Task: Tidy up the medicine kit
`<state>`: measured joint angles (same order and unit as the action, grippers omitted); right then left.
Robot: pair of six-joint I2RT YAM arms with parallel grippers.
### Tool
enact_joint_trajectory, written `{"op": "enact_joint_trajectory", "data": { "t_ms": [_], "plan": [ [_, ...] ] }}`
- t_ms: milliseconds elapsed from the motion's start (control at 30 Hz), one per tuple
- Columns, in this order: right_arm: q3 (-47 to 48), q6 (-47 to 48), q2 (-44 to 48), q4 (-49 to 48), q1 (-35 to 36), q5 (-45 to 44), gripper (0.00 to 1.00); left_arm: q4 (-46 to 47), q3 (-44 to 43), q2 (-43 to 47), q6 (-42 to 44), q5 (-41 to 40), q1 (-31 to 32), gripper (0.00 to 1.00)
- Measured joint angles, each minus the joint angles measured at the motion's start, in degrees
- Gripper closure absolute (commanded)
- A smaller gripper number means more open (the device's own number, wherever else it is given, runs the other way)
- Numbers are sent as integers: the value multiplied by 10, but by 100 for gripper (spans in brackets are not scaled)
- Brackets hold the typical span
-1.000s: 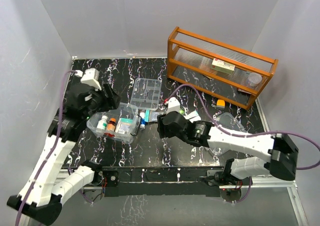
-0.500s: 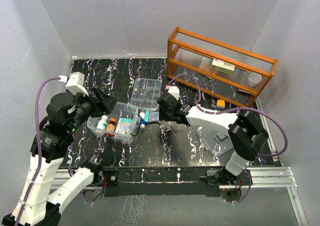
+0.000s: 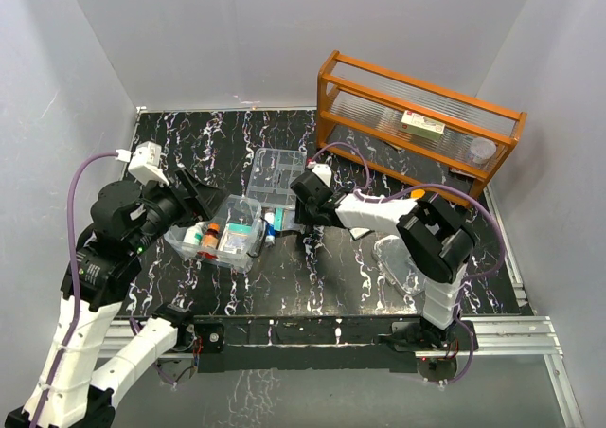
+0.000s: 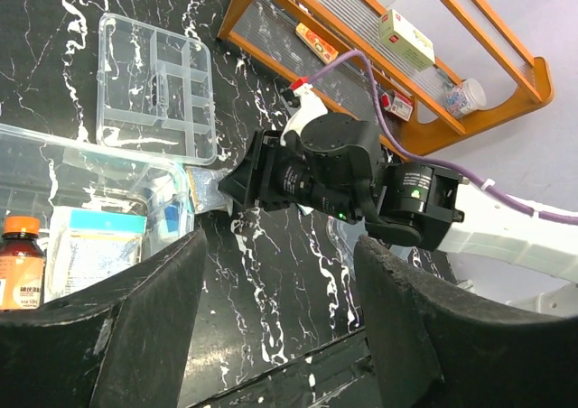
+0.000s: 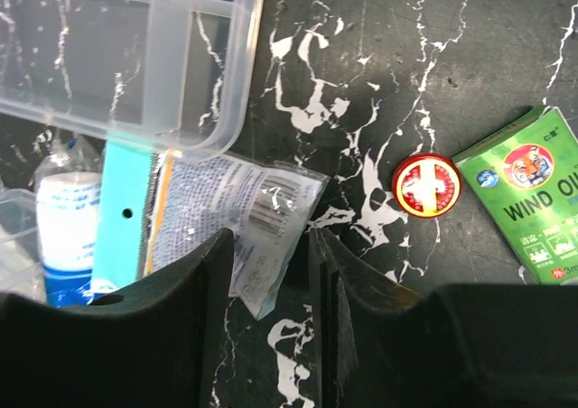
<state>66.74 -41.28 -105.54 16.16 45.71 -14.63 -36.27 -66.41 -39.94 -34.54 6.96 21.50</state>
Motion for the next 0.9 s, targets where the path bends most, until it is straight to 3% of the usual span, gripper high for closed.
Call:
{"op": "enact_joint_trajectory", "data": {
  "t_ms": [233, 567, 900],
  "plan": [
    [1, -9, -10, 4, -6, -7, 72, 1, 0, -1, -4, 1, 0, 35],
    [-47, -17, 11, -23, -9, 17, 72, 7, 2, -9, -11, 12, 0, 35],
    [-159, -63, 108, -49, -11, 28, 89, 47, 34, -37, -30, 84, 0, 34]
  ]
}}
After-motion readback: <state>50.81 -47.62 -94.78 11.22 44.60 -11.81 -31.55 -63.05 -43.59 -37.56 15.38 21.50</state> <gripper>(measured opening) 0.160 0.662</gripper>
